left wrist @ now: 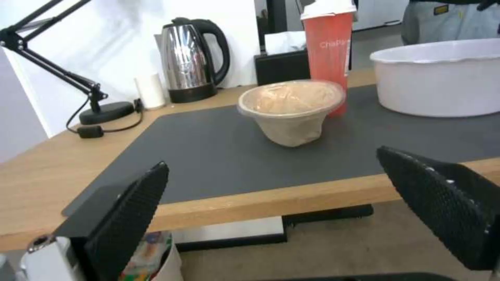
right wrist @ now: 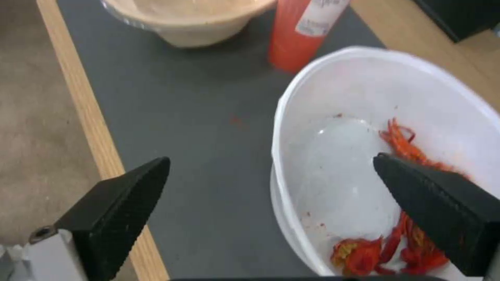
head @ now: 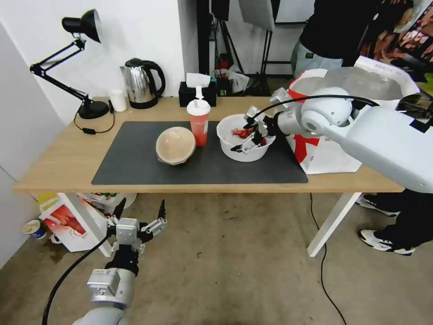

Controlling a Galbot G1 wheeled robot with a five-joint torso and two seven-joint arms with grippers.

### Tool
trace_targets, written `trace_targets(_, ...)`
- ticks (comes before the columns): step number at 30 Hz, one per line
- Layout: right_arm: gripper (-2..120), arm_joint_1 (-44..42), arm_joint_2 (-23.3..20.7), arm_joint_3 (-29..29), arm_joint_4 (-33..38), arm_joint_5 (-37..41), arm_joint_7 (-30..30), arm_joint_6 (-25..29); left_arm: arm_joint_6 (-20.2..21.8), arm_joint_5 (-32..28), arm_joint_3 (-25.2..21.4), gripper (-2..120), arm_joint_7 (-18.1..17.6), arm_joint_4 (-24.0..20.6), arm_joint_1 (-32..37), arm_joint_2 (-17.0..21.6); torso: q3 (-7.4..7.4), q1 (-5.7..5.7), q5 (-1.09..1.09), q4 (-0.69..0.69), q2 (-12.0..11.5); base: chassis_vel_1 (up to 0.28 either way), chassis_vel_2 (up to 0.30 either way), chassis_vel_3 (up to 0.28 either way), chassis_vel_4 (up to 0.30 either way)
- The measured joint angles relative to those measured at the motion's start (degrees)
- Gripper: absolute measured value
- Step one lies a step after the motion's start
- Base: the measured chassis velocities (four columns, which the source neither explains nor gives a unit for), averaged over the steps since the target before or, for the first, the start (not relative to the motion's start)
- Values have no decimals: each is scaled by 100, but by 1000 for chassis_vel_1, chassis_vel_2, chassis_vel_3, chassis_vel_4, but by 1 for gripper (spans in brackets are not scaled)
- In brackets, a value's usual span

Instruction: Pick up the trash from the table and place it into the takeout bag.

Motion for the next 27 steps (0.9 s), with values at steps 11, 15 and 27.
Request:
trace_targets(11,100,-68,82,-116,-173,-130,-53,-2,0,0,0,100,0,0,0,0,0,0,-1,1,0,0,0,0,0)
trace_targets(15,100,-100,75,-158,-183,-189,-68,-3,0,0,0,100,0,0,0,0,0,0,0,0,0,0,0,0,0)
trace_targets(27,100,-35,120,-353,-276,-381,-130,-4,0,0,0,100,0,0,0,0,0,0,0,0,0,0,0,0,0)
